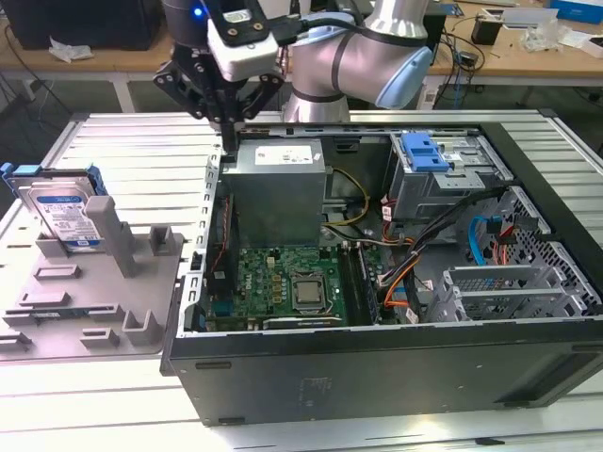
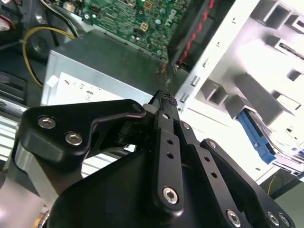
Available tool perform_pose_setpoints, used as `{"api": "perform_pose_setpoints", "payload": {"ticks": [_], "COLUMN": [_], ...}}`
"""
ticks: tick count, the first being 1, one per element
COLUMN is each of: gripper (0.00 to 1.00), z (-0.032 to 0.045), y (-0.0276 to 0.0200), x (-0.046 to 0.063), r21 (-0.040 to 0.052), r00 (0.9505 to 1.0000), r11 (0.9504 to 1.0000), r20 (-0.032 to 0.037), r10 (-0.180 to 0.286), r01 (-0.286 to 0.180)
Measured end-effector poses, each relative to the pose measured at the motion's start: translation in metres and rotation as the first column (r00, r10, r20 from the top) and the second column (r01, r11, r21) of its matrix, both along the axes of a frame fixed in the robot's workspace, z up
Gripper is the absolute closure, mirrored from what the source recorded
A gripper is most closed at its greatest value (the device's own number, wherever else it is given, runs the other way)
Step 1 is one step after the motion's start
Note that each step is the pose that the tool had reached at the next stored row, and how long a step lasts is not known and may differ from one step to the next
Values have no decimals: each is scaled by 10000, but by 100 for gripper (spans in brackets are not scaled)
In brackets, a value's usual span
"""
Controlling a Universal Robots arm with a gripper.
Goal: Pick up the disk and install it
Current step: 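Reach for the disk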
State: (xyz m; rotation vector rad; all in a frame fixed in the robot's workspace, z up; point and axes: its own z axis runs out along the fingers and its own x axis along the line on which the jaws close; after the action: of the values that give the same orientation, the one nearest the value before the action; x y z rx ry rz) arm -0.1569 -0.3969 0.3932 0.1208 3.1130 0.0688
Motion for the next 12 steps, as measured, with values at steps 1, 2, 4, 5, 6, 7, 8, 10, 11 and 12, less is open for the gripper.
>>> {"api": "perform_pose_setpoints", "payload": {"ticks": [1, 2, 4, 5, 6, 7, 8, 10, 11, 12], "gripper": [89, 89, 89, 89, 89, 89, 89, 89, 89, 89], "z": [-1, -2, -5, -7, -8, -10, -13, -20, -27, -31], "y": [4, 9, 19, 22, 26, 29, 34, 47, 56, 63], "x": [-30, -77, -161, -193, -224, -259, -303, -398, -465, -507], "r21": [0, 0, 0, 0, 0, 0, 0, 1, 0, 1], "r00": [10000, 10000, 10000, 10000, 10000, 10000, 10000, 10000, 10000, 10000], "r11": [10000, 10000, 10000, 10000, 10000, 10000, 10000, 10000, 10000, 10000], "r20": [1, 1, 1, 1, 1, 0, 1, 1, 1, 1], "r10": [-4, -7, -11, -13, -16, -14, -14, -18, -15, -17], "r01": [4, 7, 11, 13, 16, 14, 14, 18, 15, 17]}}
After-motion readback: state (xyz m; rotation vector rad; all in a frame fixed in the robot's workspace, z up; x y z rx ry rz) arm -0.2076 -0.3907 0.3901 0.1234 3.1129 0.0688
